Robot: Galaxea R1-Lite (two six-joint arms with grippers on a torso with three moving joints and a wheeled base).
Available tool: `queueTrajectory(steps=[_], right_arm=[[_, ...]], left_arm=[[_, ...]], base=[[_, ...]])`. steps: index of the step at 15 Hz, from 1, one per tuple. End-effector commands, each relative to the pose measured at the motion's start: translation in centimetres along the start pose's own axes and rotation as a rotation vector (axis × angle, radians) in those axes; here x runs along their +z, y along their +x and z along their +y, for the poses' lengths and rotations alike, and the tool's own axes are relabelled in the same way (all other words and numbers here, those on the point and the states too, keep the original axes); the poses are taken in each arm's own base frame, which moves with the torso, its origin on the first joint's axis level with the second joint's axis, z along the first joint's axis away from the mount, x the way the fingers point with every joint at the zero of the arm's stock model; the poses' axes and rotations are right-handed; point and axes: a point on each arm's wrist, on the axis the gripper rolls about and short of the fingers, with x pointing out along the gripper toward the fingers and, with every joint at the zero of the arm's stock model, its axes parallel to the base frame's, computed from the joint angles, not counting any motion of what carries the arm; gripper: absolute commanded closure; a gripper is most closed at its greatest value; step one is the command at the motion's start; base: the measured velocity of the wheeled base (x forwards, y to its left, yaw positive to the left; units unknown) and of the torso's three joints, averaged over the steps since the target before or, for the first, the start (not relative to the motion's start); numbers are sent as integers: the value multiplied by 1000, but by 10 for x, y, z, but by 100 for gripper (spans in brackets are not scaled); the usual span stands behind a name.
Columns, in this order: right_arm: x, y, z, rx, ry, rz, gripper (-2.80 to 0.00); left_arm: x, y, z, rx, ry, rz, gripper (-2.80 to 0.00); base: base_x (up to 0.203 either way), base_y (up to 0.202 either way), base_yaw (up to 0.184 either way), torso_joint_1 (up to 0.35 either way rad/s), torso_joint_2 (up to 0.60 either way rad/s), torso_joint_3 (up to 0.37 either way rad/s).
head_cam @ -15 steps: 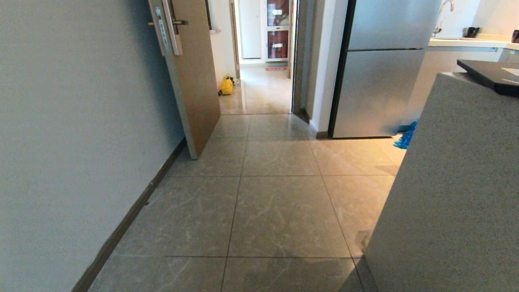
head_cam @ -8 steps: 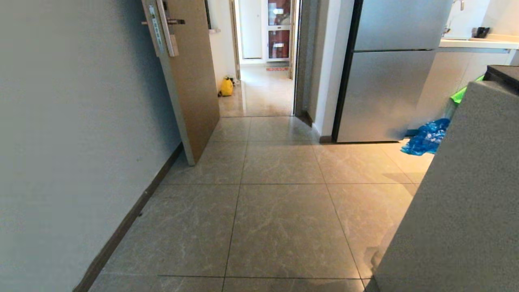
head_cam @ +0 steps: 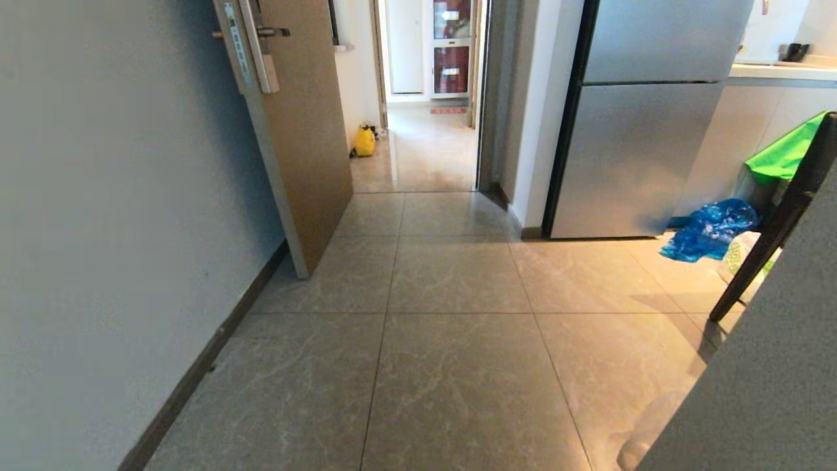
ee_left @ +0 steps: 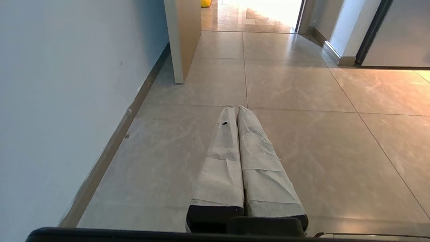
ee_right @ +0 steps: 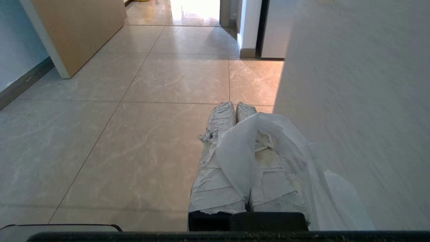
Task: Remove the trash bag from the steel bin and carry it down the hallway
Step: Put the trash bag at the door
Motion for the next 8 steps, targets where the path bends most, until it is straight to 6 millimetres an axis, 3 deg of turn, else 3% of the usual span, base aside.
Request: queueTrajectory(steps=[1,8], right_arm=[[0,0,0,0,-1,0,0],[0,0,0,0,-1,0,0]], left_arm=[[0,0,0,0,-1,-1,0],[0,0,0,0,-1,-1,0]], base=[[190,0,-2,-2,-2,6],[189,0,1,2,2,2]])
